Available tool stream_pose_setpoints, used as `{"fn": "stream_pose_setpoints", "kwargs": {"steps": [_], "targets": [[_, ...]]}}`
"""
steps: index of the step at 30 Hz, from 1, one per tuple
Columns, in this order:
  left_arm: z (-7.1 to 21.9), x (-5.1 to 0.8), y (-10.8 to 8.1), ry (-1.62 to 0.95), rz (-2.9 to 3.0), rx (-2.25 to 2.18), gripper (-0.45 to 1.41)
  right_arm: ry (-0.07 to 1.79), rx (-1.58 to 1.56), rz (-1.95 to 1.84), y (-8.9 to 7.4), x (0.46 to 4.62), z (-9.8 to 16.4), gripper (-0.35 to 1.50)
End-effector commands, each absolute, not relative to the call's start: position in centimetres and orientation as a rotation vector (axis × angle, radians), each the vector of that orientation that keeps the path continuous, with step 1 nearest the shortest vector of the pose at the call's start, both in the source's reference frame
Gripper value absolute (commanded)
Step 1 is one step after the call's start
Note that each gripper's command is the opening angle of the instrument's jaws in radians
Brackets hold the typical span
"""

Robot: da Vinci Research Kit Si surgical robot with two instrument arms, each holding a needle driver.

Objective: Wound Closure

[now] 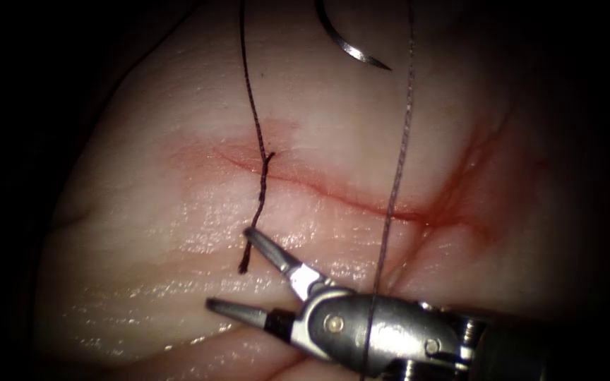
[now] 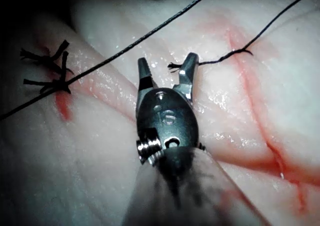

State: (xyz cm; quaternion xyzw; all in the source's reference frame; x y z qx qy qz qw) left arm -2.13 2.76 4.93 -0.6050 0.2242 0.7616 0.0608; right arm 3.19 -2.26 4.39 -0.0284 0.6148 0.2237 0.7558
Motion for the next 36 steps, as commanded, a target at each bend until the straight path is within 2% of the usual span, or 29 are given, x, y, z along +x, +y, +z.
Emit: {"fn": "stream_pose_setpoints", "kwargs": {"steps": [1, 3, 6, 11, 15, 19, 21, 28, 30, 32, 33, 36], "targets": [[4.9, -2.20, 2.8, 0.653, 2.300, -1.853, -0.45, 1.340, -0.053, 0.518, -2.3, 3.26, 4.4, 1.21], [4.8, -2.22, 2.5, 0.569, 2.298, -1.898, -0.45, 1.317, -0.055, 0.579, -2.2, 3.25, 4.4, 1.33], [4.7, -2.23, 2.3, 0.517, 2.295, -1.936, -0.45, 1.315, -0.055, 0.582, -2.2, 3.22, 4.3, 1.35], [4.5, -2.22, 1.9, 0.384, 2.258, -2.032, -0.45, 1.265, -0.067, 0.485, -2.2, 3.10, 4.3, 1.16], [4.3, -2.17, 1.6, 0.302, 2.221, -2.107, -0.45, 1.205, -0.067, 0.372, -2.1, 2.96, 4.3, 0.78], [4.2, -2.10, 1.2, 0.190, 2.228, -2.115, -0.45, 1.232, -0.049, 0.311, -1.9, 2.84, 4.3, 0.61], [4.1, -2.07, 1.0, 0.139, 2.244, -2.108, -0.45, 1.234, -0.037, 0.310, -1.9, 2.82, 4.3, 0.39], [4.1, -2.00, 0.5, -0.015, 2.291, -2.059, -0.45, 1.251, -0.003, 0.324, -1.6, 2.83, 4.2, 0.37], [4.1, -1.96, 0.3, -0.036, 2.301, -2.033, -0.45, 1.262, 0.010, 0.326, -1.5, 2.83, 4.2, 0.14], [4.1, -1.93, 0.2, -0.059, 2.299, -2.015, -0.45, 1.273, 0.021, 0.328, -1.4, 2.84, 4.2, -0.28], [4.1, -1.92, 0.2, -0.068, 2.295, -2.013, -0.45, 1.273, 0.021, 0.331, -1.3, 2.84, 4.2, -0.35], [4.2, -1.89, 0.0, -0.097, 2.283, -2.001, -0.45, 1.285, 0.028, 0.330, -1.2, 2.90, 4.2, -0.35]]}}
